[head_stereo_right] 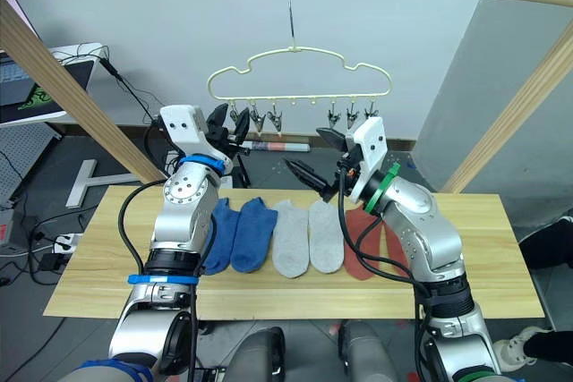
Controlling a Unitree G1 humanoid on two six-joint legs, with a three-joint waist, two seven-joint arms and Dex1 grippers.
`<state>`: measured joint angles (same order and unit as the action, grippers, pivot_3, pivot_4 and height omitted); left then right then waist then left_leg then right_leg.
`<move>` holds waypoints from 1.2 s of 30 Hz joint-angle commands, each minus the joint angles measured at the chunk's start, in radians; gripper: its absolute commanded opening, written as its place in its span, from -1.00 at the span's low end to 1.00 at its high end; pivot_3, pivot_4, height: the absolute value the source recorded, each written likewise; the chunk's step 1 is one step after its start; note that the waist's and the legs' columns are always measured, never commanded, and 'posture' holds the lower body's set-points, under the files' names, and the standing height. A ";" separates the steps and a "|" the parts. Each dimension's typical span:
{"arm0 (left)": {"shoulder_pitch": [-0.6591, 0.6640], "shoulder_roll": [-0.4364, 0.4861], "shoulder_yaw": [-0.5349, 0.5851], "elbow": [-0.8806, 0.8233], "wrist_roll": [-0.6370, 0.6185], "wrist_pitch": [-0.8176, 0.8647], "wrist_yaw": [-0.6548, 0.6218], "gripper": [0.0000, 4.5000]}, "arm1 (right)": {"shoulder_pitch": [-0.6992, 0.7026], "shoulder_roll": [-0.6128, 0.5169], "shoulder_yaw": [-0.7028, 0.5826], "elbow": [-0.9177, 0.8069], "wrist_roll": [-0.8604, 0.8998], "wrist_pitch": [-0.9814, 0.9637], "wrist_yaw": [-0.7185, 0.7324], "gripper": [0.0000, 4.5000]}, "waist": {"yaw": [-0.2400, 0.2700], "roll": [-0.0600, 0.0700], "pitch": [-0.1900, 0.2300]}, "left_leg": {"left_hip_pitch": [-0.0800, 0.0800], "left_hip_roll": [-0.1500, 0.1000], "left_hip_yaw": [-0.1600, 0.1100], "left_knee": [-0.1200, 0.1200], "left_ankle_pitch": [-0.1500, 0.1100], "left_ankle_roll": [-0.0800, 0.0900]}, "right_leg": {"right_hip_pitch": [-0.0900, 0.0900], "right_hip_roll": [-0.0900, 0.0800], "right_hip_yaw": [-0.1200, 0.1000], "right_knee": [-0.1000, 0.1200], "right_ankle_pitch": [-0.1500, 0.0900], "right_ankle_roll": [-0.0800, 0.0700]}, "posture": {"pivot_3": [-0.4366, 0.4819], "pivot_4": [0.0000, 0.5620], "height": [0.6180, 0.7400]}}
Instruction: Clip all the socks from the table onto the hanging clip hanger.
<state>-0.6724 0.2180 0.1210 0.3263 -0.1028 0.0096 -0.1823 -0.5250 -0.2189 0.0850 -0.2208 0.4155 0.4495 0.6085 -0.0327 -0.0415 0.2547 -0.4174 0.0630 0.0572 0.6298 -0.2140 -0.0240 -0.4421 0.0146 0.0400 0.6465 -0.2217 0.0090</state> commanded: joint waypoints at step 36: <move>-0.035 0.008 0.006 0.030 -0.013 -0.049 -0.034 -0.89 | -0.010 -0.014 -0.028 -0.037 0.027 0.022 -0.008 1.00 | 0.000 0.000 0.001 | 0.000 0.000 0.000 0.000 0.000 0.000 | 0.000 0.000 0.000 0.000 0.000 0.000 | -0.18 0.02 1.00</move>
<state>-0.6867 0.2177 0.1228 0.3677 -0.1111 -0.0120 -0.2103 -0.5260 -0.2274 0.0746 -0.2208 0.4232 0.4705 0.6022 -0.0329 -0.0416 0.2556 -0.4174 0.0632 0.0573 0.6298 -0.2140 -0.0241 -0.4422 0.0146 0.0400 0.6463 -0.2217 0.0091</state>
